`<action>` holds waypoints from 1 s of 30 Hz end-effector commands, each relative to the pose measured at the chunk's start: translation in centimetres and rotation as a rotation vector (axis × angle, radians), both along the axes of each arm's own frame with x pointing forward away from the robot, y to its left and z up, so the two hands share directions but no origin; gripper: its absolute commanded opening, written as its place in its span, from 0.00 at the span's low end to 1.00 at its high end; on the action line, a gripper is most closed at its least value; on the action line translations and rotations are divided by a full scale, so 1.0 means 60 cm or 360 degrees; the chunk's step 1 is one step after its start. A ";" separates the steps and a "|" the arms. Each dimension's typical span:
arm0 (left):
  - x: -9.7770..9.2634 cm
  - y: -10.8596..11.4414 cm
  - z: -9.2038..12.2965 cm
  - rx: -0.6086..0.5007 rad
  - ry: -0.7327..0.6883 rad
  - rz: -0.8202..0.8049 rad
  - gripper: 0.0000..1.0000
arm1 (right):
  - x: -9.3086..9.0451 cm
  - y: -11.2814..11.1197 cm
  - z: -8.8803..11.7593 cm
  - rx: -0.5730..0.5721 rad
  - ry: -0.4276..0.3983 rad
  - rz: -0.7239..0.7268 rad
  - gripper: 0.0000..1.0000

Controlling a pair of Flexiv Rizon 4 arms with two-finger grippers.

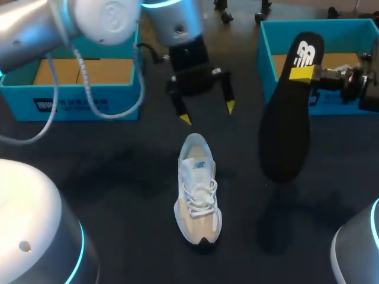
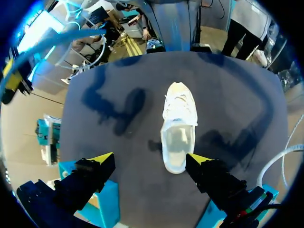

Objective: Take the shoe out of the shoebox, open the shoe tongue, remove and reinsert the insole, then place the shoe into the shoebox

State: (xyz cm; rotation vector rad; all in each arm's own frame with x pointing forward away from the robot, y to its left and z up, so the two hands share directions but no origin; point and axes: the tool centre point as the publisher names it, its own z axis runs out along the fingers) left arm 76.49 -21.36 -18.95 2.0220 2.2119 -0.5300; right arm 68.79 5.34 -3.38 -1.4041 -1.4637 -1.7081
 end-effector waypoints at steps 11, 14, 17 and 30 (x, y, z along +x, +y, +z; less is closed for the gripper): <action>-0.011 0.037 0.060 -0.0634 -0.0152 -0.0156 1.00 | 0.080 0.000 -0.008 -0.0004 0.0134 0.0011 0.00; -0.011 0.037 0.060 -0.0634 -0.0152 -0.0156 1.00 | 0.080 0.000 -0.008 -0.0004 0.0134 0.0011 0.00; -0.011 0.037 0.060 -0.0634 -0.0152 -0.0156 1.00 | 0.080 0.000 -0.008 -0.0004 0.0134 0.0011 0.00; -0.011 0.037 0.060 -0.0634 -0.0152 -0.0156 1.00 | 0.080 0.000 -0.008 -0.0004 0.0134 0.0011 0.00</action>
